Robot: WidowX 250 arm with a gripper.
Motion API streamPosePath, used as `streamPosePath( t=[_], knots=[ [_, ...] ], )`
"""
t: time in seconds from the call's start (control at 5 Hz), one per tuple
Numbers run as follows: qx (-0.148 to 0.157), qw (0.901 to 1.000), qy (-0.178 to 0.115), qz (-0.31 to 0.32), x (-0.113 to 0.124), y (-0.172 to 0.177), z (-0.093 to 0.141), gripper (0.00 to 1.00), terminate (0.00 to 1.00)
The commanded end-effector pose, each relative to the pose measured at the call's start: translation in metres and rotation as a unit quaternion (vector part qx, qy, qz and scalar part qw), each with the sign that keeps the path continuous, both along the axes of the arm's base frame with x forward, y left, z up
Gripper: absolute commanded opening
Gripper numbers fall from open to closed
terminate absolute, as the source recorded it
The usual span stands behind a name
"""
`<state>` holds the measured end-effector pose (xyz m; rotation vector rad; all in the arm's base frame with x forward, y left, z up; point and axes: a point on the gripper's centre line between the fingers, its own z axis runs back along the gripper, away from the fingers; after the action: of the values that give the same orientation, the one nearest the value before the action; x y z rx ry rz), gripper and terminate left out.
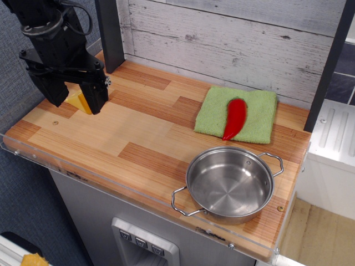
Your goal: Place the yellow sigma butter dish at the edge of the table.
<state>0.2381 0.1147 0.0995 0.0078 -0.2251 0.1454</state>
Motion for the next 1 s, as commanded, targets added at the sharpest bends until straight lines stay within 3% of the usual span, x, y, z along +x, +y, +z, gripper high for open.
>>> streamPosePath(
  t=[0.0, 0.2, 0.4, 0.6, 0.8],
  knots=[
    [0.0, 1.0, 0.0, 0.0, 0.0, 0.0, 0.0, 1.0, 0.0],
    [-0.011, 0.9921, -0.007, 0.125, 0.013, 0.001, -0.002, 1.0, 0.0],
    [-0.028, 0.9675, -0.051, 0.246, 0.023, 0.001, 0.002, 1.0, 0.0],
    [-0.002, 0.9303, -0.047, 0.364, 0.036, 0.003, 0.001, 1.0, 0.0],
    [-0.032, 0.8764, -0.051, 0.478, 0.049, 0.011, -0.004, 1.0, 0.0]
  ],
)
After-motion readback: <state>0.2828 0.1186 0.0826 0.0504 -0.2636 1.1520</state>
